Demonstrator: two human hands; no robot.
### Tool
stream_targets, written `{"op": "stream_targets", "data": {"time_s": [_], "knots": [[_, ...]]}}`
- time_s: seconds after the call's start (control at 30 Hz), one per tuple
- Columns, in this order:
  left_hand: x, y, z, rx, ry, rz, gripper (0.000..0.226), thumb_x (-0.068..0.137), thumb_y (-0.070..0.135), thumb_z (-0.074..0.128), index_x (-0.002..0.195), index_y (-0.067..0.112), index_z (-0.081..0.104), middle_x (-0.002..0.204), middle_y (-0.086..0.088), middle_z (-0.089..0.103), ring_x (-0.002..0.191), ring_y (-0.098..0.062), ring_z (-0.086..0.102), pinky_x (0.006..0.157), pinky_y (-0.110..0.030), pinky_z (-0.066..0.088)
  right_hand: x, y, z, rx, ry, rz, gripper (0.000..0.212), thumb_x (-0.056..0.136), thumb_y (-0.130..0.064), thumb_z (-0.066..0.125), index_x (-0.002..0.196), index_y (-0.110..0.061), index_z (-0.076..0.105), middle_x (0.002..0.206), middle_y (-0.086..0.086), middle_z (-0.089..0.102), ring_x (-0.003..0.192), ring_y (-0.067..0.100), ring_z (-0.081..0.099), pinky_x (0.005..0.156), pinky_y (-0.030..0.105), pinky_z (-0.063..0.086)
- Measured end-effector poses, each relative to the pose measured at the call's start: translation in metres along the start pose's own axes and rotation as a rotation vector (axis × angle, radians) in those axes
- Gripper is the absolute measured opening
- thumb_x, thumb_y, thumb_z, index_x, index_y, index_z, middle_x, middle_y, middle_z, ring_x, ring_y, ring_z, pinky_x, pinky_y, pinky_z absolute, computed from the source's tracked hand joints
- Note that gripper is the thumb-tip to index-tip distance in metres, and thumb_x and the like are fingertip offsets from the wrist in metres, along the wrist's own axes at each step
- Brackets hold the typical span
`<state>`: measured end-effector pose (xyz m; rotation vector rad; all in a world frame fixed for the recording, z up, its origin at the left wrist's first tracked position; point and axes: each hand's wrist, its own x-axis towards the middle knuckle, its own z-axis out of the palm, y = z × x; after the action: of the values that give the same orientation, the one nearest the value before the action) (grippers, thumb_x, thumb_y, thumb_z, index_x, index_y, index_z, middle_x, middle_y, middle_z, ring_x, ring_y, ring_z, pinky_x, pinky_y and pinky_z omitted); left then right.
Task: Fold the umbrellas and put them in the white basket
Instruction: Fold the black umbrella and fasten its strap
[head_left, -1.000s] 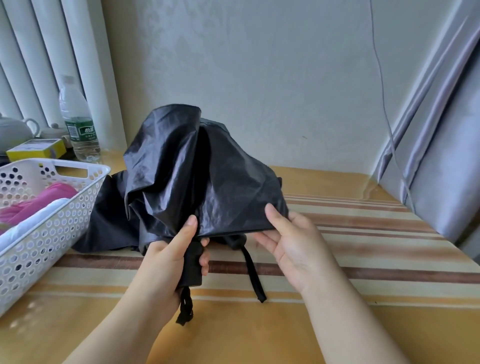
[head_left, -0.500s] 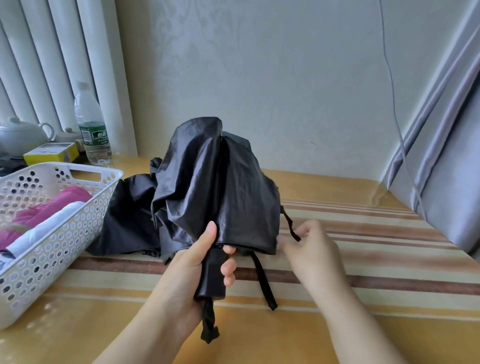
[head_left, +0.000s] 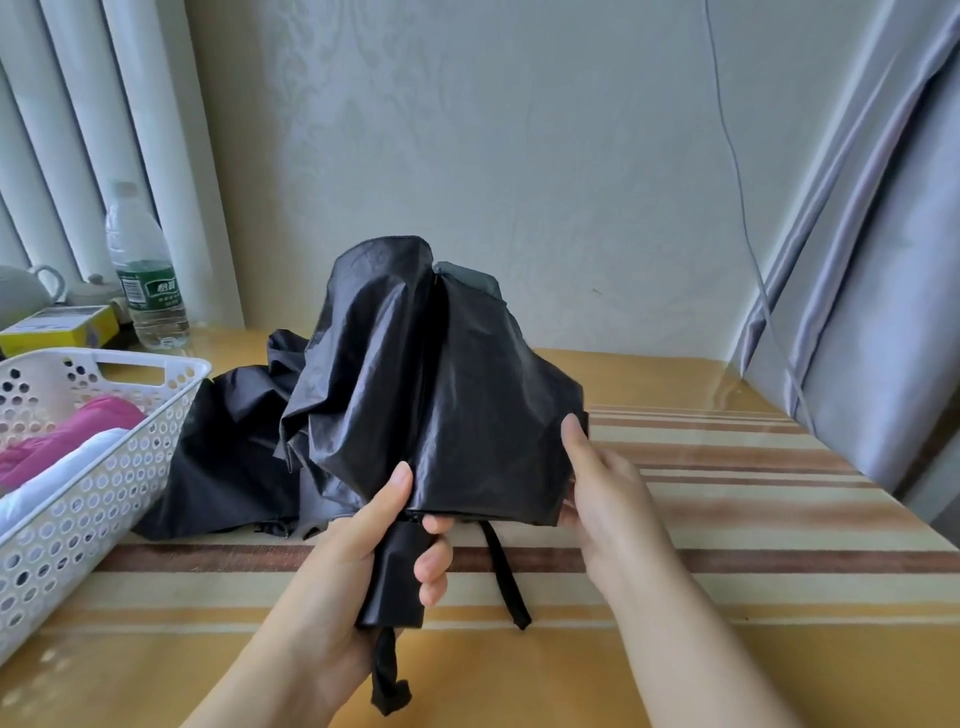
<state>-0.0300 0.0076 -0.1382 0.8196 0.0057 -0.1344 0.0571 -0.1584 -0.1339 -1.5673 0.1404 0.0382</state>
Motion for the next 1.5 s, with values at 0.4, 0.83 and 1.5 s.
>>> {"op": "stream_targets", "data": {"time_s": [0.4,0.83,1.5], "knots": [[0.005,-0.014,-0.007,0.277,0.04,0.059,0.036,0.085,0.054,0.06,0.071,0.023,0.073,0.067,-0.004,0.056,0.049,-0.014,0.052,0.048,-0.026,0.043,-0.009,-0.013,-0.01,-0.093,0.46,-0.488,0.027,0.102,-0.028,0.04,0.076,-0.019,0.039,0.065,-0.002,0.045,0.055,0.0,0.047,0.05,0.012,0.036],[0.032,-0.023,-0.008,0.257,0.087,-0.021,0.064,0.081,0.066,0.059,0.069,0.003,0.051,0.04,-0.009,0.056,0.032,-0.021,0.055,0.04,-0.029,0.048,0.008,0.004,-0.015,-0.383,0.051,0.097,0.029,0.096,-0.032,0.053,0.116,-0.011,0.056,0.095,0.004,0.066,0.08,0.02,0.063,0.065,0.032,0.052],[-0.004,-0.022,0.021,1.043,0.313,0.181,0.02,0.085,0.036,0.064,0.092,0.032,0.046,0.068,0.009,0.062,0.056,0.002,0.055,0.049,-0.011,0.039,-0.026,0.011,0.034,0.232,-0.116,-0.04,0.03,0.081,-0.004,0.073,0.109,-0.011,0.066,0.097,0.007,0.075,0.088,0.027,0.072,0.082,0.048,0.058]]}}
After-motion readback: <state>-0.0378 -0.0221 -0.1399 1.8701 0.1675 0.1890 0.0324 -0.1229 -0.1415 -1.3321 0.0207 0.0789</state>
